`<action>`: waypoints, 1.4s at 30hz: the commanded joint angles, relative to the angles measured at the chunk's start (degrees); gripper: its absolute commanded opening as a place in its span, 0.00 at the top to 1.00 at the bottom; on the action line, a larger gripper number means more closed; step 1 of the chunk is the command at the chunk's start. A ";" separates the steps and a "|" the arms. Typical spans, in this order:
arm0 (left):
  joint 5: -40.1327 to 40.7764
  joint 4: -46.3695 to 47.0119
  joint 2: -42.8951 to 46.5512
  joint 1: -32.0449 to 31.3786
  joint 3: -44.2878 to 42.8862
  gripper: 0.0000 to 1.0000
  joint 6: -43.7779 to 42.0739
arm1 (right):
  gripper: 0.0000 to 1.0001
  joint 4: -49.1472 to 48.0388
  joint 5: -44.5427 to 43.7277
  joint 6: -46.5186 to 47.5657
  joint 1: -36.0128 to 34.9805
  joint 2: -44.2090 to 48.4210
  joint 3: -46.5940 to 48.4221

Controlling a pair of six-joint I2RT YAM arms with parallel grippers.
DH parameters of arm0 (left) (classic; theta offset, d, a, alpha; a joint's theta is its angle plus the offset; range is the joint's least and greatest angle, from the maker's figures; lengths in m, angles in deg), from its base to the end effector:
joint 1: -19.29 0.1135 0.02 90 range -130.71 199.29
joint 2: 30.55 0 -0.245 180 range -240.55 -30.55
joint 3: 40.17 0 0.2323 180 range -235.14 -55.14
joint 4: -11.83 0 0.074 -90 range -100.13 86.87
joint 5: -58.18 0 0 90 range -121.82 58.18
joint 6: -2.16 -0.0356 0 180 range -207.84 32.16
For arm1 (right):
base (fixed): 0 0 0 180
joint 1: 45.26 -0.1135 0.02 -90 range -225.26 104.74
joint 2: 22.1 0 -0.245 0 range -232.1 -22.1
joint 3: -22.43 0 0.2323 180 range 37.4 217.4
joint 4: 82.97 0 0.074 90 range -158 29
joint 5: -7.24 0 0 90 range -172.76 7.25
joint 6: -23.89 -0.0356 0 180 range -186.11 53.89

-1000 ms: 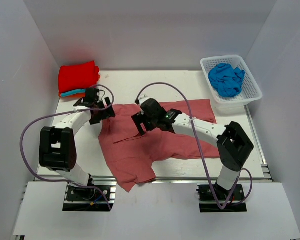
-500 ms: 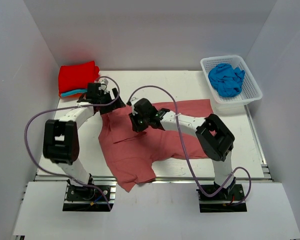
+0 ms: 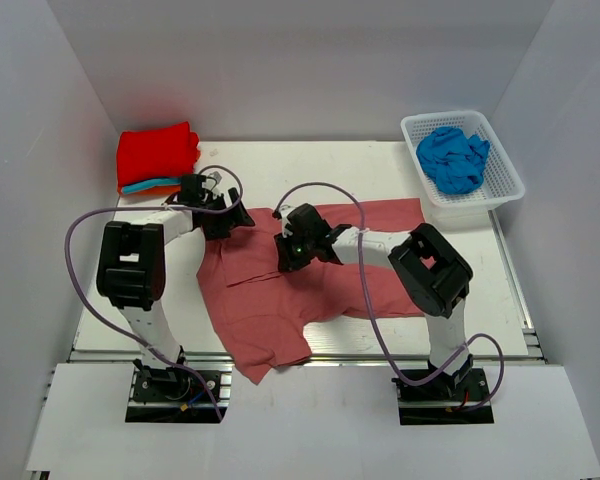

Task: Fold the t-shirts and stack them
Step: Fold the flattened tshirt in 1/3 of the way

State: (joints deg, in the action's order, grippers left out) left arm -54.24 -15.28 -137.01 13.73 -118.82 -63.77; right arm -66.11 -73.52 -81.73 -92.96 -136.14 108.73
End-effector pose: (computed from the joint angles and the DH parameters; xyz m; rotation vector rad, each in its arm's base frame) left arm 0.3533 -0.0480 0.1526 -0.2536 2.5544 -0.6979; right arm 0.2671 0.3020 0.1525 -0.7581 2.3366 0.7079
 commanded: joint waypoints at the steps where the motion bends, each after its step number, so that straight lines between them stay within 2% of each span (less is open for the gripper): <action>1: 3.16 -2.89 -2.53 0.20 -1.18 0.00 -0.78 | 0.68 -1.10 3.42 4.52 -0.55 6.34 -0.93; 6: 5.45 -4.73 -2.53 0.20 -3.64 0.00 -1.40 | 0.11 1.26 -4.73 5.86 0.33 13.30 -1.98; 7: 6.32 -5.43 -3.14 0.20 -3.64 0.00 -1.40 | 0.10 2.14 -5.88 5.69 0.76 13.66 -1.98; 11: 9.49 -7.90 -4.19 0.20 -6.18 0.00 -2.63 | 0.10 3.91 -10.89 2.80 2.79 19.18 -4.79; 16: 10.02 -10.79 -7.36 0.20 -9.00 0.00 -3.77 | 0.10 9.08 -18.09 0.94 10.59 19.38 -6.91; 26: 14.24 -14.14 -11.75 0.20 -15.15 0.00 -3.77 | 0.10 18.06 -24.95 -2.57 24.50 10.25 -1.47; 38: 13.19 -18.09 -22.73 0.73 -28.60 0.00 -3.77 | 0.10 20.87 -17.76 2.52 32.49 -7.95 15.75; 42: 10.29 -19.40 -26.95 1.78 -37.45 0.00 -2.63 | 0.10 21.22 -14.34 4.36 33.72 -11.28 19.54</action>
State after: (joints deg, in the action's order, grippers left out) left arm -44.25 -30.93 -158.10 14.23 -153.17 -66.10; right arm -46.55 -91.97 -79.32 -60.54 -143.95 126.22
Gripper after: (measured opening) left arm 0.992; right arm 0.904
